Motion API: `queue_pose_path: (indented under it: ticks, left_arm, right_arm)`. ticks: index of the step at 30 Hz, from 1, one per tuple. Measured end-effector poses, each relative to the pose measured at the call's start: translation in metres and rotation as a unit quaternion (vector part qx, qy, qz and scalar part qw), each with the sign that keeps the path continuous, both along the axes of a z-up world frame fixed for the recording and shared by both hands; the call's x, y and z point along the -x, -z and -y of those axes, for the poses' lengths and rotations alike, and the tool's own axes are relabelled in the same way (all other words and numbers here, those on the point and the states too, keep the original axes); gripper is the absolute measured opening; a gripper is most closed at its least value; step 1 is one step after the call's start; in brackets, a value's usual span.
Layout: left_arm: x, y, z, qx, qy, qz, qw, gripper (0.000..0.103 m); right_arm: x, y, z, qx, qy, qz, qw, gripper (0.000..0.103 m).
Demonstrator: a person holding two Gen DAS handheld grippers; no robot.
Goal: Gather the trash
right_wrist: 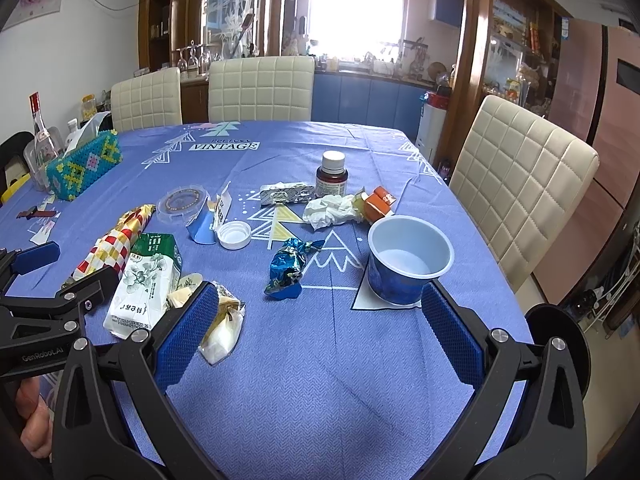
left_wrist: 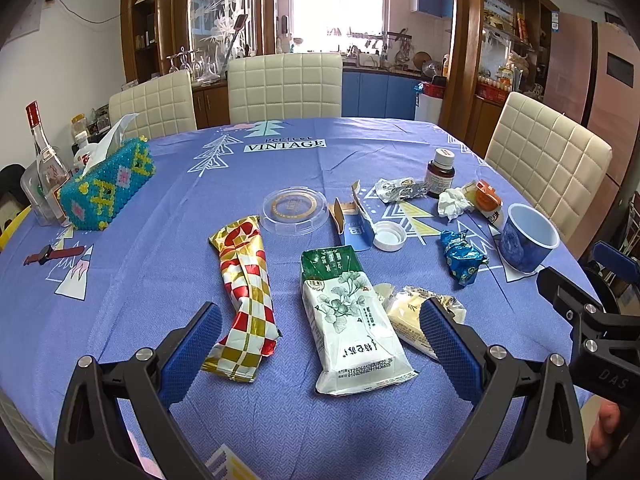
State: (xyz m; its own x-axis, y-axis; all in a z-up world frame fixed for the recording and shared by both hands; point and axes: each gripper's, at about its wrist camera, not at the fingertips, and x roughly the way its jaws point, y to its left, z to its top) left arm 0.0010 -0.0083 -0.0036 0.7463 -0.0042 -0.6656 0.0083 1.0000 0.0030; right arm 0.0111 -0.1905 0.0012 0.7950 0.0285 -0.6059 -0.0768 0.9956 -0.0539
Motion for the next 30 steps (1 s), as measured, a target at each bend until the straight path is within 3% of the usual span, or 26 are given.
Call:
queue_pose_path:
  ticks: [30]
  left_arm:
    - [0.0001,0.0010,-0.0035,0.003,0.001,0.001,1.0000,0.097]
  right_arm:
    - [0.0020,0.0020,-0.0006,0.000,-0.002,-0.001,1.000,0.100]
